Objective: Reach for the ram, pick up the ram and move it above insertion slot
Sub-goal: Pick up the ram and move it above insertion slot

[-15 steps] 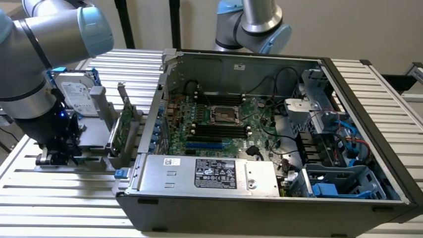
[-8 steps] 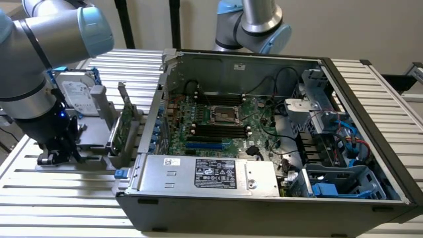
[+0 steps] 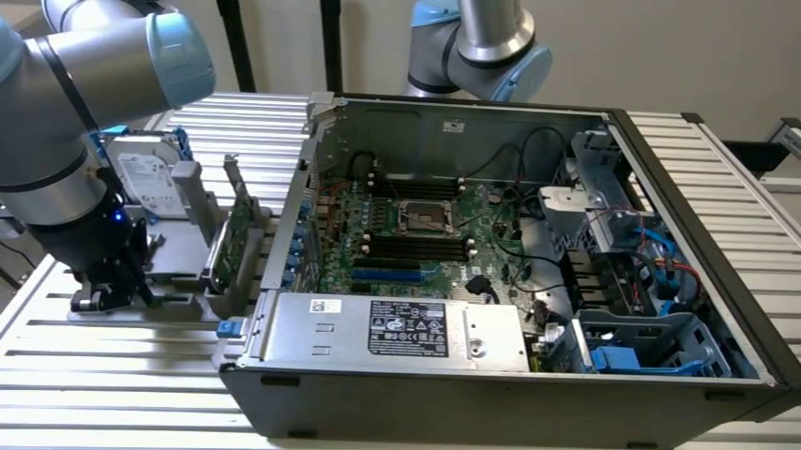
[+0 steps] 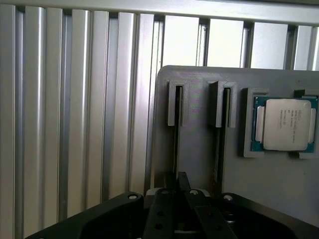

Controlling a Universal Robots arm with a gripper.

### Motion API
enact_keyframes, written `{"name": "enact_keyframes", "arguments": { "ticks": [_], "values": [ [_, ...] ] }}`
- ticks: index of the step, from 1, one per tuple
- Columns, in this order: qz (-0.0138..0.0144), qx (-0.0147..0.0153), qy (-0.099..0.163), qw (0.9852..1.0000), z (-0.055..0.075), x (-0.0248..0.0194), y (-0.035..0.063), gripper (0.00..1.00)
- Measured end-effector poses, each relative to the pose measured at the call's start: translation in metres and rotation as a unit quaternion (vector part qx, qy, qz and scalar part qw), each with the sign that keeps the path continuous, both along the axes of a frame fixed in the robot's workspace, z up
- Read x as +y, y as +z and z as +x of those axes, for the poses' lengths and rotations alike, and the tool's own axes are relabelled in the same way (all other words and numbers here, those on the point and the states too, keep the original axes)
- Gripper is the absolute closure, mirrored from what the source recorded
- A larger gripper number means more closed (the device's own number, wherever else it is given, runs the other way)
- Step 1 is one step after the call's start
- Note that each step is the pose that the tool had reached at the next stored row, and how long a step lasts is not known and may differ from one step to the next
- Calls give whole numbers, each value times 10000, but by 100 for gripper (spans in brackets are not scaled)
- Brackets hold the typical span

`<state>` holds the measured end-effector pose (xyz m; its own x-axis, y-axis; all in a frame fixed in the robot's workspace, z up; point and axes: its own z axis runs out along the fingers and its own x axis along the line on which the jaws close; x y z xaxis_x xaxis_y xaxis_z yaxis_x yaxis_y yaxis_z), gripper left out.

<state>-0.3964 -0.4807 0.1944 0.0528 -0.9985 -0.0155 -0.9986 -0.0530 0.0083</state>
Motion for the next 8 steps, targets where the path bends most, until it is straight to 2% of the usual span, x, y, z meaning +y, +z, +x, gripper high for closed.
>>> {"name": "enact_keyframes", "arguments": {
  "ticks": [8],
  "values": [
    [15,0,0,10000,0,0,1,86]
  ]
}}
